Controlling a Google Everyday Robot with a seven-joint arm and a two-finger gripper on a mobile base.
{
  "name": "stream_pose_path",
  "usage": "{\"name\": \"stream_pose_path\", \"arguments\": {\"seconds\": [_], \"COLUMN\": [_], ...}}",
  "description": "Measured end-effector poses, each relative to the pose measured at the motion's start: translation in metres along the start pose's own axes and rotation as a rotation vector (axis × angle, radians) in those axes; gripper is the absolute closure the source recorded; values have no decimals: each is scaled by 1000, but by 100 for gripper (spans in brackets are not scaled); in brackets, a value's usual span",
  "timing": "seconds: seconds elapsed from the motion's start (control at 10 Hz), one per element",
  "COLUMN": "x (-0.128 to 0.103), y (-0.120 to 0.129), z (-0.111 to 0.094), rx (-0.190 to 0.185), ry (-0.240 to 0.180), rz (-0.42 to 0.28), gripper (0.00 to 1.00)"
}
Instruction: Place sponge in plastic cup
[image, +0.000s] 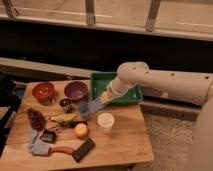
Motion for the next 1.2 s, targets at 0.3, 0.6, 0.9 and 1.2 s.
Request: {"name": "stream_pose_path", "arguments": {"seconds": [0.3, 0.6, 0.9, 1.2], "x": [-22, -35, -47, -57], "y": [17, 24, 26, 26], "z": [20, 24, 33, 45], "rx": [-19, -19, -26, -21], "ry": [-2, -7, -10, -10], "rz": [-57, -103, -118, -123], "gripper": [100, 100, 100, 100]}}
